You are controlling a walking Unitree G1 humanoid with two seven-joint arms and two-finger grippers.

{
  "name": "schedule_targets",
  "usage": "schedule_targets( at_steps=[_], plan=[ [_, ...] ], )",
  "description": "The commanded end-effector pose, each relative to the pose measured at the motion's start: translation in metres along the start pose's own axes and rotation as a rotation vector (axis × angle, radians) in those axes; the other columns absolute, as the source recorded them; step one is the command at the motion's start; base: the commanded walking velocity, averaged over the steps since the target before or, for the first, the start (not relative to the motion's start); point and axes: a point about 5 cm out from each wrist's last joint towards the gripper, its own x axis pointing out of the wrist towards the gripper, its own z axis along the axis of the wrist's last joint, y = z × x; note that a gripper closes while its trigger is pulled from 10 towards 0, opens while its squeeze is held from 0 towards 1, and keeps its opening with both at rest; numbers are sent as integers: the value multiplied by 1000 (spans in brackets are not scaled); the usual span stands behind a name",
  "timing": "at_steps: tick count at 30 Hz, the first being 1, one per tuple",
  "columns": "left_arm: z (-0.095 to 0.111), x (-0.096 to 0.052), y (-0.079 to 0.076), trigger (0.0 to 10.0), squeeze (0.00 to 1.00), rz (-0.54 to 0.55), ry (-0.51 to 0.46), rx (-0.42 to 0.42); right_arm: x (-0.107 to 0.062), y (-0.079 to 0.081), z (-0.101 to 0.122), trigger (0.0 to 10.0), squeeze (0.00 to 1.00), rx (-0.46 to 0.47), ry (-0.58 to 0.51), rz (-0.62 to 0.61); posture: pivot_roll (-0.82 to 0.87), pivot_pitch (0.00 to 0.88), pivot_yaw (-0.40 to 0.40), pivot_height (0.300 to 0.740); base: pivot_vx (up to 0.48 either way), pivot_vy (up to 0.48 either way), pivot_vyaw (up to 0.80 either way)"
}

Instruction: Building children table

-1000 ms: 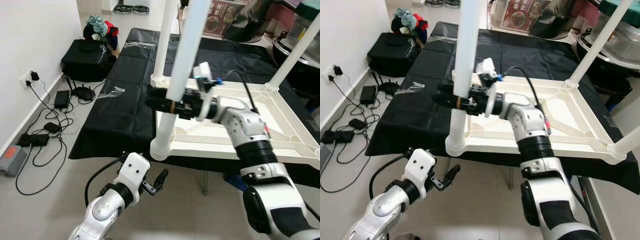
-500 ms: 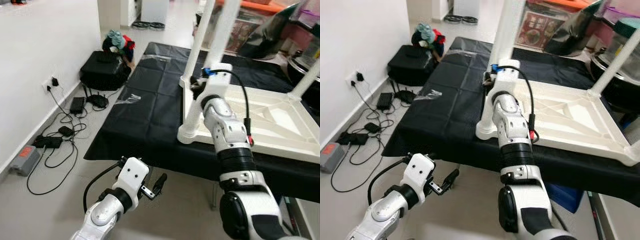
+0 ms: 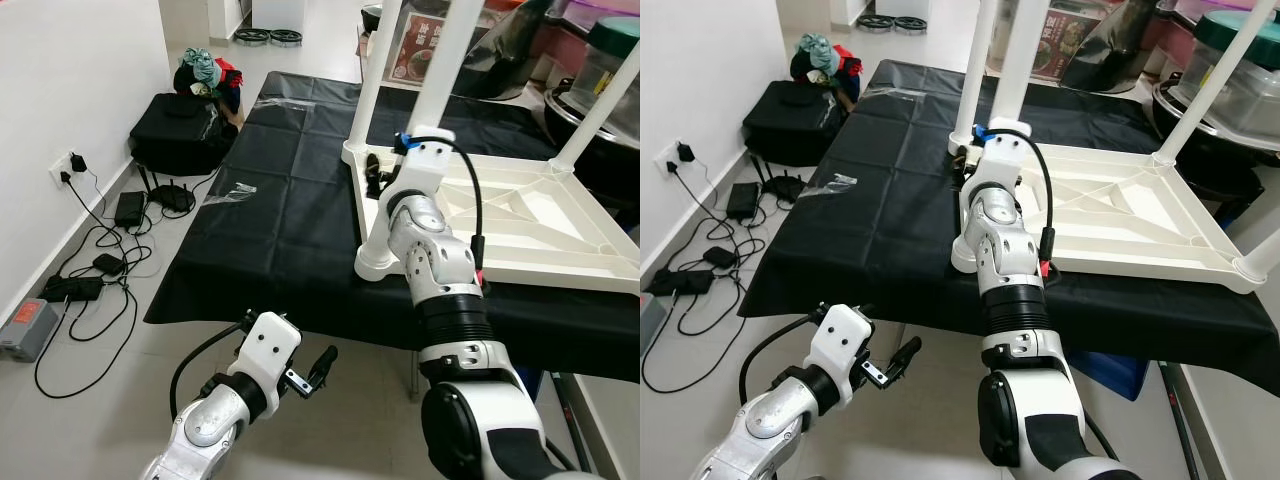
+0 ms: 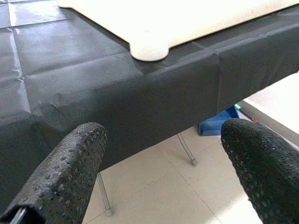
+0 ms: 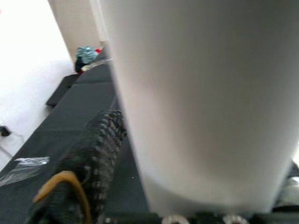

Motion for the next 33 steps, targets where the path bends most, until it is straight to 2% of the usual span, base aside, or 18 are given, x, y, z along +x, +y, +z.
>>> schedule_targets(
  at_steps=[1, 2, 3, 4, 6, 7, 8, 10, 11, 12, 14, 17, 18, 20, 21, 22, 23, 33],
  plan=[
    [-4, 0, -1, 10000, 0, -3, 17, 0, 1, 9, 5, 10000, 0, 39, 13, 86, 156, 67, -120, 740, 0, 0, 0],
    [-4, 0, -1, 10000, 0, -3, 17, 0, 1, 9, 5, 10000, 0, 39, 13, 86, 156, 67, -120, 740, 0, 0, 0],
    [-4, 0, -1, 10000, 0, -3, 16, 0, 1, 12, 13, 10000, 0, 53, 7, 175, 152, 69, -117, 740, 0, 0, 0],
    [-4, 0, -1, 10000, 0, -3, 16, 0, 1, 12, 13, 10000, 0, 53, 7, 175, 152, 69, -117, 740, 0, 0, 0],
    [-4, 0, -1, 10000, 0, -2, 14, -1, -1, 10, 35, 10000, 0, 34, -17, 442, 148, 67, -118, 740, 0, 0, 0],
    [-4, 0, -1, 10000, 0, -2, 14, -1, -1, 10, 35, 10000, 0, 34, -17, 442, 148, 67, -118, 740, 0, 0, 0],
    [-4, 0, -1, 10000, 0, -2, 13, -2, -5, 7, 40, 10000, 0, 9, -19, 585, 150, 68, -118, 740, 0, 0, 0],
    [-4, 0, -1, 10000, 0, -2, 13, -2, -5, 7, 40, 10000, 0, 9, -19, 585, 150, 68, -118, 740, 0, 0, 0],
    [-4, 0, -1, 10000, 0, -2, 13, -1, -10, 5, 42, 10000, 0, -22, -17, 707, 153, 68, -119, 740, 0, 0, 0],
    [-4, 0, -1, 10000, 0, -2, 13, -1, -10, 5, 42, 10000, 0, -22, -17, 707, 153, 68, -119, 740, 0, 0, 0],
    [-3, 0, -1, 10000, 0, -2, 12, 0, -28, 4, 35, 10000, 0, -99, 0, 979, 154, 70, -120, 740, 0, 0, 0],
    [-3, 0, -1, 10000, 0, -2, 12, 0, -28, 4, 35, 10000, 0, -99, 0, 979, 154, 70, -120, 740, 0, 0, 0],
    [-3, 0, -1, 10000, 0, -2, 12, 1, -36, 4, 30, 10000, 0, -134, 22, 1095, 155, 72, -118, 740, 0, 0, 0],
    [-3, 0, -1, 10000, 0, -2, 12, 1, -36, 4, 30, 10000, 0, -134, 22, 1095, 155, 72, -118, 740, 0, 0, 0],
    [-3, 0, -1, 10000, 0, -1, 11, 1, -42, 5, 23, 10000, 0, -139, 50, 1188, 158, 75, -121, 740, 0, 0, 0],
    [-3, 0, -1, 10000, 0, -1, 11, 1, -42, 5, 23, 10000, 0, -139, 50, 1188, 158, 75, -121, 740, 0, 0, 0],
    [-3, 0, -1, 10000, 0, 1, 11, 0, -45, 6, 17, 10000, 0, -138, 77, 1242, 158, 75, -121, 740, 0, 0, 0],
    [-2, -1, -1, 10000, 0, 4, 10, -3, -41, 9, 7, 10000, 0, -63, 127, 1329, 162, 74, -124, 740, 0, 0, 0]
  ],
)
